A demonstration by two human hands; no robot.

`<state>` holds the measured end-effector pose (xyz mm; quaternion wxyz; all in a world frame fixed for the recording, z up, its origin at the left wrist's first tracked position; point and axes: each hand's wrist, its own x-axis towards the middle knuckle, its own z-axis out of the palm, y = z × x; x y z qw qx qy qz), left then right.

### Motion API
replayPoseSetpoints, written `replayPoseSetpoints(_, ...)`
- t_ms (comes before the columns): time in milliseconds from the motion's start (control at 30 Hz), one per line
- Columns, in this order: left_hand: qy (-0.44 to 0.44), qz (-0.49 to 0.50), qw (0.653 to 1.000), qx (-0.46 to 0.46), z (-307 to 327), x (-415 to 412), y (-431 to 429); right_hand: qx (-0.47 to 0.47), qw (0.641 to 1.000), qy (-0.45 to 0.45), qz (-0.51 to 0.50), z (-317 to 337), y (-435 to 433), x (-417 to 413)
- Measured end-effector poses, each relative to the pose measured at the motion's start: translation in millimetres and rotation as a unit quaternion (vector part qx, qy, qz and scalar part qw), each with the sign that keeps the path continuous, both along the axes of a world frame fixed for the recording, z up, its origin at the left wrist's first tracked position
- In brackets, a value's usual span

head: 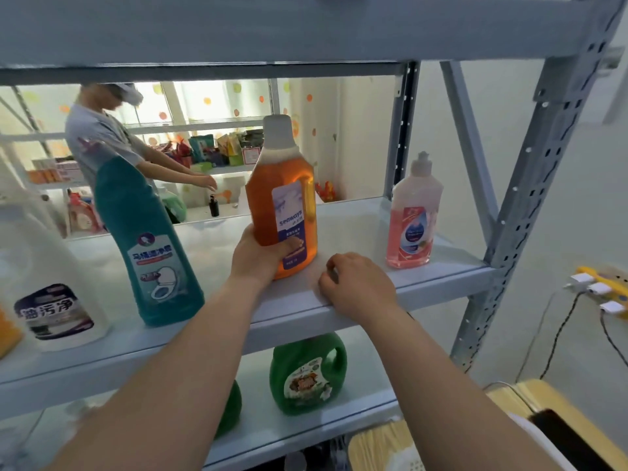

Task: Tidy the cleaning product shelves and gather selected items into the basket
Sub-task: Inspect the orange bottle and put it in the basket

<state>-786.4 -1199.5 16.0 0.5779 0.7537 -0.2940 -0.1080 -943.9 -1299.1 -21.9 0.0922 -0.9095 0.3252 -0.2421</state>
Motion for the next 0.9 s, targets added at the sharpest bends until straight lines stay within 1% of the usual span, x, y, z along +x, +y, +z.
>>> replayPoseSetpoints(133,-0.011,0.001,1.000,0.020,1,-9,14,-0.015,1.000,-0.011,-0.016,-6,11,-12)
replayPoseSetpoints(200,-0.023,-0.015,0.999,0.026,1,-17,28,-0.002,0.999,-0.037,-0.025,-11,18,-19)
replayPoseSetpoints(267,-0.047,-0.032,0.998,0.033,2,-29,47,0.071,0.992,-0.096,-0.032,-12,28,-26)
replayPoseSetpoints(300,-0.049,-0.044,0.997,0.029,3,-36,58,0.123,0.982,-0.141,-0.022,-9,36,-31)
replayPoseSetpoints(333,-0.038,-0.062,0.997,0.019,3,-44,71,0.181,0.964,-0.193,0.006,-6,45,-36)
replayPoseSetpoints(367,-0.011,-0.085,0.996,0.002,4,-52,84,0.239,0.938,-0.248,0.047,-4,55,-43)
replayPoseSetpoints(400,0.025,-0.110,0.993,-0.019,4,-61,99,0.291,0.906,-0.295,0.089,-3,67,-49)
replayPoseSetpoints(467,0.086,-0.159,0.982,-0.051,2,-78,127,0.385,0.838,-0.359,0.142,-4,92,-63)
replayPoseSetpoints(567,0.132,-0.218,0.965,-0.062,-13,-93,160,0.500,0.733,-0.428,0.171,-19,132,-80)
replayPoseSetpoints(600,0.141,-0.226,0.962,-0.057,-20,-95,168,0.519,0.709,-0.446,0.169,-26,147,-83)
replayPoseSetpoints(633,0.143,-0.229,0.962,-0.050,-27,-97,176,0.524,0.698,-0.462,0.159,-33,162,-87)
replayPoseSetpoints(667,0.135,-0.228,0.964,-0.039,-36,-97,182,0.519,0.696,-0.476,0.144,-40,176,-90)
replayPoseSetpoints(733,0.121,-0.220,0.968,-0.013,-52,-100,194,0.489,0.718,-0.485,0.102,-53,206,-99)
replayPoseSetpoints(767,0.129,-0.216,0.968,-0.002,-60,-103,200,0.467,0.737,-0.482,0.080,-61,222,-104)
replayPoseSetpoints(867,0.155,-0.190,0.969,0.020,-87,-115,217,0.379,0.824,-0.420,0.019,-87,268,-116)
replayPoseSetpoints(900,0.158,-0.182,0.970,0.020,-96,-120,223,0.356,0.842,-0.405,0.015,-96,282,-119)
